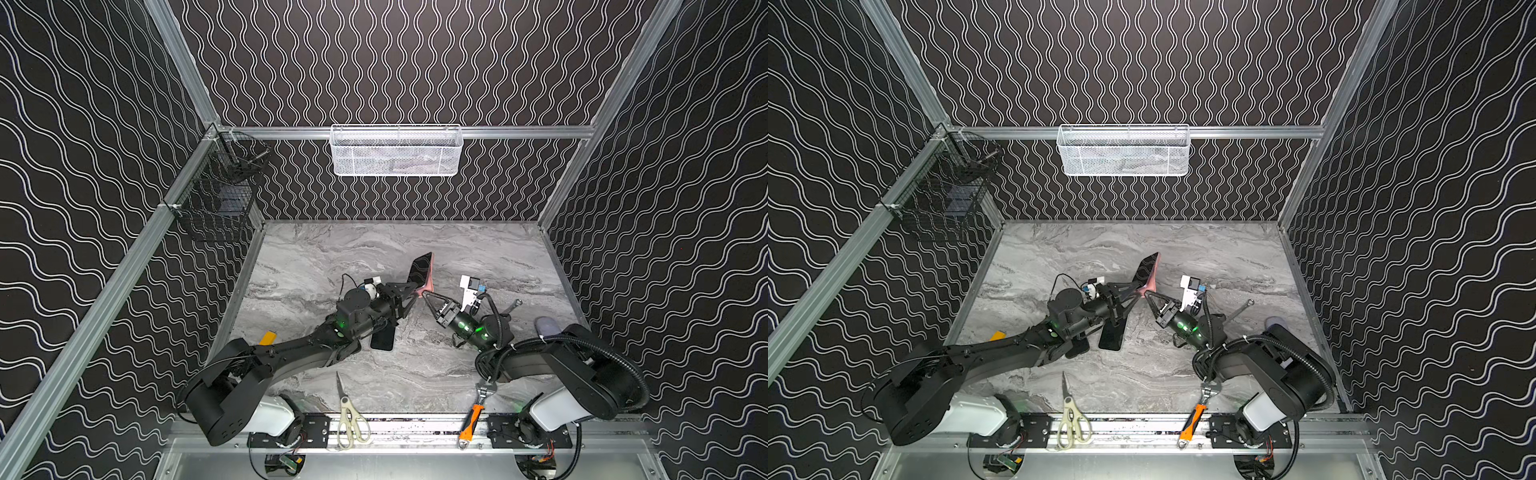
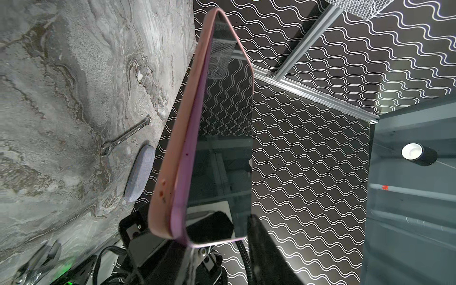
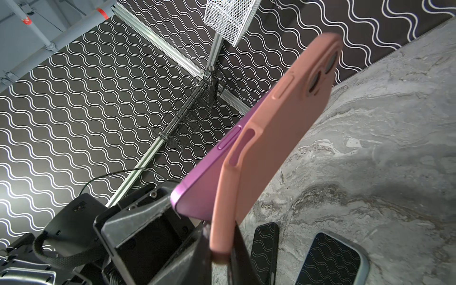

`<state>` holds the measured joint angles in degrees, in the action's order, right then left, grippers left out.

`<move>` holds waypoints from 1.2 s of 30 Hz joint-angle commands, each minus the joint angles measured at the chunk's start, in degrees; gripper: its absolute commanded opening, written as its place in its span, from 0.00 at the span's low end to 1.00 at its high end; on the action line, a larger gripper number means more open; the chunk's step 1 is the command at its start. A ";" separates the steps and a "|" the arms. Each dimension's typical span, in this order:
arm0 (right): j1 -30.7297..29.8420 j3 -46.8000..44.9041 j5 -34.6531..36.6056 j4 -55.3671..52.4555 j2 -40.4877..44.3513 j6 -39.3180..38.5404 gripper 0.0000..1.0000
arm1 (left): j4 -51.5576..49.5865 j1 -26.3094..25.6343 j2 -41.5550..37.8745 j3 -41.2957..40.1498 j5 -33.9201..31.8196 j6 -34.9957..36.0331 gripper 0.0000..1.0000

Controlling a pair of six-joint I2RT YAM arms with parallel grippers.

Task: Take the phone out of the phone case
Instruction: Remove the phone case from the phone.

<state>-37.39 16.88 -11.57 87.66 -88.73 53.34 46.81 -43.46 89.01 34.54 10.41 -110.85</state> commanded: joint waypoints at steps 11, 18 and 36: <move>-0.07 -0.18 -1.37 10.87 0.74 -0.25 0.00 | 1.18 0.09 1.39 0.70 0.55 -1.28 0.25; -0.14 -0.54 -1.26 11.00 0.87 -0.61 0.00 | 1.18 0.13 2.54 1.23 1.53 -1.72 0.20; -0.21 -1.04 -1.17 8.62 2.76 -1.93 0.00 | 2.15 0.22 5.71 1.93 2.15 -1.02 0.19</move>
<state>-37.34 15.84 -8.78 86.48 -86.70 52.84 51.42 -43.44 94.02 36.10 13.52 -112.49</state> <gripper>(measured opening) 0.114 0.182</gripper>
